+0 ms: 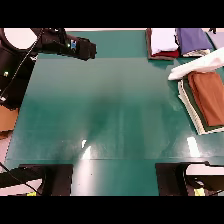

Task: Fold the shirts.

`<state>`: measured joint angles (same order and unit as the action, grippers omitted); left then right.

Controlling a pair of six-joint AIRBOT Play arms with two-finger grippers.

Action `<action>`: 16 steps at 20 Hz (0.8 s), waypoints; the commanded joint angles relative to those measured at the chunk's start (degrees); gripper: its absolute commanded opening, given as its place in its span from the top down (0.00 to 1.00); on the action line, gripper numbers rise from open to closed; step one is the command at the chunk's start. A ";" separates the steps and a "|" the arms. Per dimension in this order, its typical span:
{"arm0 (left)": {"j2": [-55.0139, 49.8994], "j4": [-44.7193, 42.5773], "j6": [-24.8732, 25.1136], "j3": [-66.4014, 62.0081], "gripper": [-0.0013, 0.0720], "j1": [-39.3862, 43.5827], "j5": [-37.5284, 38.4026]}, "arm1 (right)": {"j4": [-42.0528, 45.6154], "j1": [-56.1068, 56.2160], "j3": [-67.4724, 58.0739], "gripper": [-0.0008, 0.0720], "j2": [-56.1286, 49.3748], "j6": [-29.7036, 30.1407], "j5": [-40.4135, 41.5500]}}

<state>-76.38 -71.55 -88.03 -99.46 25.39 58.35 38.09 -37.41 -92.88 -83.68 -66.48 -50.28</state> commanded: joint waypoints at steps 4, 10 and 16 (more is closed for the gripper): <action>-0.04 -0.02 -0.07 0.00 0.94 0.04 1.18 | -0.52 -0.52 -11.65 0.96 -0.26 2.71 0.76; -0.04 -0.02 -0.04 0.00 0.94 0.04 4.11 | 1.29 -0.55 -14.19 0.96 0.20 6.56 -8.15; -0.04 -0.04 0.00 0.00 0.94 0.04 5.46 | 19.30 -2.40 -1.29 0.96 9.75 6.58 -11.76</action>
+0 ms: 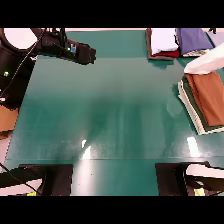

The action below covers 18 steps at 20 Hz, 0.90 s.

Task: Fold the shirts.

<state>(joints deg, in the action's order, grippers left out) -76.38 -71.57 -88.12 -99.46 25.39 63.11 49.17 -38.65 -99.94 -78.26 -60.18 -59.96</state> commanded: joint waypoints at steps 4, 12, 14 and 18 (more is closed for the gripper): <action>-0.04 -0.02 0.11 0.00 0.94 0.04 0.70 | 15.23 -6.69 18.43 0.96 13.27 0.31 -3.96; -0.04 -0.02 1.20 0.00 0.94 0.04 0.61 | 16.98 -18.64 43.52 0.50 26.32 0.22 -9.53; -0.04 -0.02 1.20 0.00 0.94 0.04 0.55 | 17.00 -21.38 45.94 0.17 27.61 0.22 -10.01; -0.04 0.00 1.33 0.00 0.94 0.04 0.28 | 13.18 -26.91 40.39 0.17 27.82 -4.13 -12.07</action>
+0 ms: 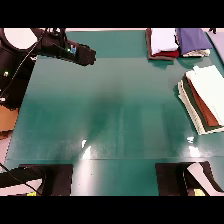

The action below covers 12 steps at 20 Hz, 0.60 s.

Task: Fold the shirts.

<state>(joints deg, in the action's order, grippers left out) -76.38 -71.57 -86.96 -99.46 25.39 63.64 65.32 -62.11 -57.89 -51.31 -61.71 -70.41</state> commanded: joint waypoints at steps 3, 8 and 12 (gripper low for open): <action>-0.04 0.02 0.00 0.00 0.94 0.04 -1.05 | -18.58 -0.63 -5.77 0.17 0.87 -2.60 -0.28; -0.02 -0.02 0.00 0.00 0.94 0.04 -0.81 | -29.57 22.25 -6.16 0.17 0.96 -2.60 -0.17; -0.02 0.00 -0.02 0.00 0.94 0.04 -0.83 | -24.04 43.32 -6.16 0.17 0.96 -2.56 3.15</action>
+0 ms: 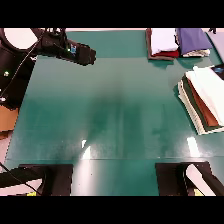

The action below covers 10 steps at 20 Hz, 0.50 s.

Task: Fold the shirts.

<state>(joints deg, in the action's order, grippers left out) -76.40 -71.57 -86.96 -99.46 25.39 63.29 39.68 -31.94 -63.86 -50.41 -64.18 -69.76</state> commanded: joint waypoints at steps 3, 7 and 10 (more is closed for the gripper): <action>0.00 0.00 -0.02 0.00 0.94 0.04 -3.85 | 7.39 24.83 -0.20 0.50 0.07 -0.07 5.79; 0.00 0.00 -0.02 0.00 0.94 0.04 -8.70 | 8.50 33.20 -0.20 0.96 0.07 0.04 7.85; 0.00 0.00 -0.02 0.00 0.94 0.04 -11.52 | 8.46 35.01 -0.20 0.96 0.07 0.02 8.28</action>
<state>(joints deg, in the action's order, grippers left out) -76.40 -71.55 -86.96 -99.46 25.39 55.22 47.35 -0.40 -64.01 -50.39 -64.25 -62.67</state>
